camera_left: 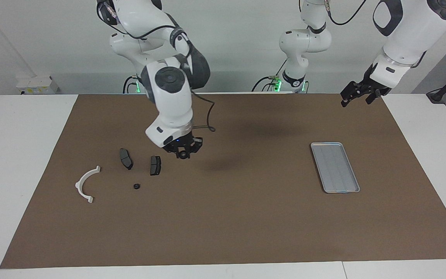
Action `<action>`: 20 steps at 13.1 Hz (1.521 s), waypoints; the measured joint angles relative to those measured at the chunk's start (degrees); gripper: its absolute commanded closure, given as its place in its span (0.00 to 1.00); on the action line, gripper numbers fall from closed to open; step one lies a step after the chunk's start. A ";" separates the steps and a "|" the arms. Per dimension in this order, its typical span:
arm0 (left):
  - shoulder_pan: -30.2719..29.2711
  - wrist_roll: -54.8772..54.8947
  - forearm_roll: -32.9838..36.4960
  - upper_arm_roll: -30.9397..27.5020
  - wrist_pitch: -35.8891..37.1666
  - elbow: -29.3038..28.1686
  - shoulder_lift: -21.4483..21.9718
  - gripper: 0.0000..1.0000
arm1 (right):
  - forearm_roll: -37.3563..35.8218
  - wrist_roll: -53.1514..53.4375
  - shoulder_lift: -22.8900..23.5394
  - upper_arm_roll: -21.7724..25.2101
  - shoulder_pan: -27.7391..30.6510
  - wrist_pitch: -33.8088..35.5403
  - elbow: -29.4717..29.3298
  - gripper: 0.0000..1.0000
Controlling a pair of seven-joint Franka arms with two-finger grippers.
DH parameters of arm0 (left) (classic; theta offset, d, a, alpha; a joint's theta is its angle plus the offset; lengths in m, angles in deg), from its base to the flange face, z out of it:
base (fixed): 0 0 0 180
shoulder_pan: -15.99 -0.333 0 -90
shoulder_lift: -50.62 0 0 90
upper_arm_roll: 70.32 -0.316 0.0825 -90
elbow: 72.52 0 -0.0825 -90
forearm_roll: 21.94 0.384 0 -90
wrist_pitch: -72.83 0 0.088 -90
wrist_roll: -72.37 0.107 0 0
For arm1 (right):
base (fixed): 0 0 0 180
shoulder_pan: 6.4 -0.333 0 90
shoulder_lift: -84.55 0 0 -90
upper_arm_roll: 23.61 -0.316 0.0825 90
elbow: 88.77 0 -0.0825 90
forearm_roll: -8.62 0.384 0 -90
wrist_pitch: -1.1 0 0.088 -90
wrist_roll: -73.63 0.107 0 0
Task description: Pick bearing gear from pile to tray
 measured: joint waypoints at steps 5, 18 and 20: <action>0.44 0.00 -0.02 0.33 -0.24 -0.10 -0.12 0.00 | 0.01 13.38 -1.70 -0.19 -10.50 -0.76 1.46 1.00; 9.02 -12.01 -0.08 0.53 -11.06 -8.76 -1.27 0.00 | 0.78 13.78 -2.63 -0.08 -9.37 -22.27 20.88 1.00; 9.02 -12.28 -0.08 0.51 -12.17 -9.94 -1.24 0.00 | 0.78 13.78 -2.58 -0.08 -9.36 -24.95 23.29 1.00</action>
